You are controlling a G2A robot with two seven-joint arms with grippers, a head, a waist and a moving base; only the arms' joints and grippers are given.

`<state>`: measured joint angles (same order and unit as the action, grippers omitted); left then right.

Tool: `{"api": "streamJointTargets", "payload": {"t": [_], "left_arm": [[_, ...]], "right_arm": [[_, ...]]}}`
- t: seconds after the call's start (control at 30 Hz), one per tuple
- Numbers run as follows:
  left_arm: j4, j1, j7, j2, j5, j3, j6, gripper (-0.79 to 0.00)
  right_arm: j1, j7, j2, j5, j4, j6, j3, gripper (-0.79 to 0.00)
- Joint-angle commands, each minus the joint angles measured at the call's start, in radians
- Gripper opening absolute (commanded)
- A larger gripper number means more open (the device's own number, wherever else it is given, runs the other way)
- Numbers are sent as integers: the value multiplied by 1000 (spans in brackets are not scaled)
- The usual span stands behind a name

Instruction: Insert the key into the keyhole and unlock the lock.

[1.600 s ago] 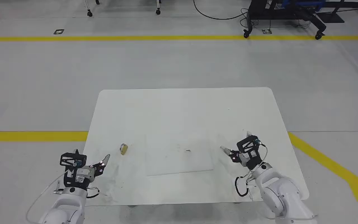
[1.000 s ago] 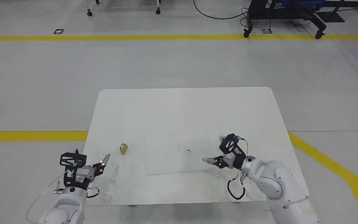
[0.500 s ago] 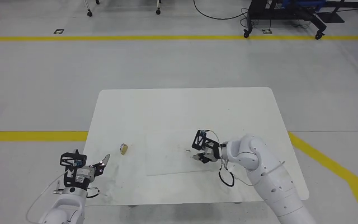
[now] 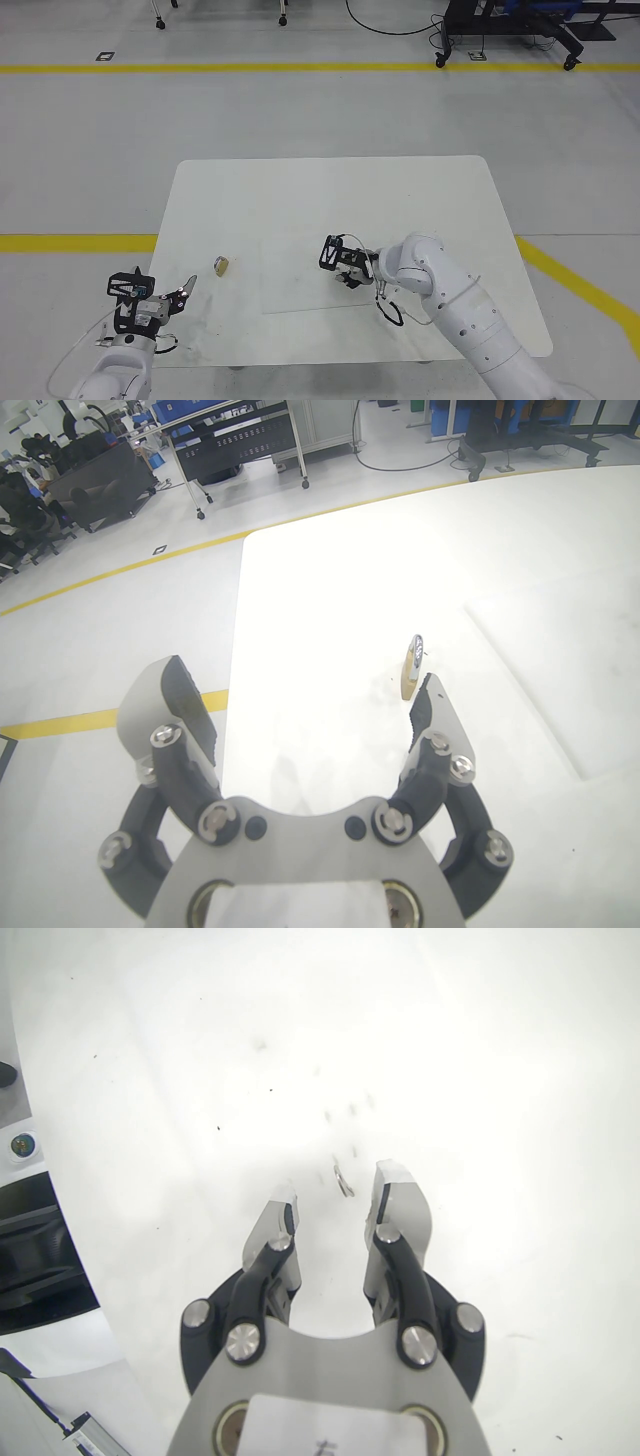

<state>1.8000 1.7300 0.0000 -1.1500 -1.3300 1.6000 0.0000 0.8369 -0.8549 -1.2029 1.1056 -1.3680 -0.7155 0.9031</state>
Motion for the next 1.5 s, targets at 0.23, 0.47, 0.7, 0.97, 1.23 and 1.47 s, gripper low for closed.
{"api": "streamJointTargets", "payload": {"t": [0.23,0.47,0.7,0.97,1.23,1.47], "left_arm": [[0,0,0,0,0,0,0,0],[0,0,0,0,0,0,0,0],[0,0,0,0,0,0,0,0],[0,0,0,0,0,0,0,0],[0,0,0,0,0,0,0,0],[0,0,0,0,0,0,0,0]], "right_arm": [[-46,-6,-15,12,41,14,-52,-539],[-71,-6,-23,42,62,39,-76,-785],[15,149,20,59,-48,8,62,-785],[143,395,73,-79,-14,-176,271,-785],[104,344,82,-251,133,-269,273,-785],[87,294,85,-153,117,-235,233,-785]]}}
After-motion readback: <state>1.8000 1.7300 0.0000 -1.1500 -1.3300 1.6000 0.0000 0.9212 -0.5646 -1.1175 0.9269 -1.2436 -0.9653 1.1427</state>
